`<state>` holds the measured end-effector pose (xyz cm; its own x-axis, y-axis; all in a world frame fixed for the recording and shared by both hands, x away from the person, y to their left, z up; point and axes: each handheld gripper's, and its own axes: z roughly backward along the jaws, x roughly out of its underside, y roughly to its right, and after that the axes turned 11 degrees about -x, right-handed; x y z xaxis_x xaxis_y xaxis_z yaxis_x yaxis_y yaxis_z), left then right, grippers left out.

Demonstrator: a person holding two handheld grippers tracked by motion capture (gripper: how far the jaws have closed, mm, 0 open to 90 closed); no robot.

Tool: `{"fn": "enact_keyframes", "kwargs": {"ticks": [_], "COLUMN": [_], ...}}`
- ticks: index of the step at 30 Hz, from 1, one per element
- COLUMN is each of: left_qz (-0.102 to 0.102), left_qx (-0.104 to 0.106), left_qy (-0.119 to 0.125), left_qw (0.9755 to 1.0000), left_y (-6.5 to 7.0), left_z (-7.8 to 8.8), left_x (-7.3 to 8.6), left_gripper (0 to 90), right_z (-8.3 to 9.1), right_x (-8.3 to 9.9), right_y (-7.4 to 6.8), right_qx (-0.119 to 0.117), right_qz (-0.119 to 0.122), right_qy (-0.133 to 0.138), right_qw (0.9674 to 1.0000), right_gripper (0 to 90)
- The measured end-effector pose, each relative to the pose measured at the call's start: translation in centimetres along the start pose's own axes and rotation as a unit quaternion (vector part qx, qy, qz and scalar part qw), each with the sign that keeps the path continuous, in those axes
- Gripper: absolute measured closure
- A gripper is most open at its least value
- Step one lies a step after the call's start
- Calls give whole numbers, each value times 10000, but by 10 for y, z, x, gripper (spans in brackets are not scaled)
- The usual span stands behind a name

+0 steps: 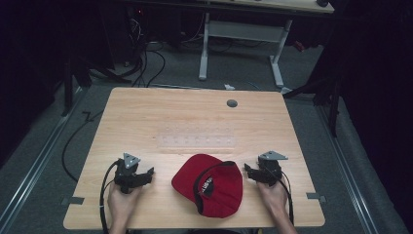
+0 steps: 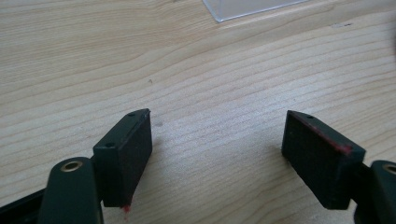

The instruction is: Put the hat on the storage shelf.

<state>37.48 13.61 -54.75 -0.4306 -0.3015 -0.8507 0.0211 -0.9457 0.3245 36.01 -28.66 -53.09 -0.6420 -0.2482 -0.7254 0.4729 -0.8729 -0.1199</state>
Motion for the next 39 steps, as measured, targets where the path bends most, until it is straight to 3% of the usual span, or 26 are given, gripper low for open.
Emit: {"fn": "enact_keyframes", "kwargs": {"ticks": [11, 39], "left_qz": [1, 2], "left_qx": [1, -9], "left_qy": [-9, 2], "left_qw": [10000, 10000], "left_y": [0, 0], "left_z": [0, 0], "left_x": [0, 0], "left_gripper": [246, 248], "right_z": [3, 29], "right_x": [0, -3], "right_y": [5, 4], "right_qx": [-10, -416], "right_qz": [-99, -191], "right_qy": [62, 406], "right_qw": [9999, 9981], "right_gripper": [441, 444]}}
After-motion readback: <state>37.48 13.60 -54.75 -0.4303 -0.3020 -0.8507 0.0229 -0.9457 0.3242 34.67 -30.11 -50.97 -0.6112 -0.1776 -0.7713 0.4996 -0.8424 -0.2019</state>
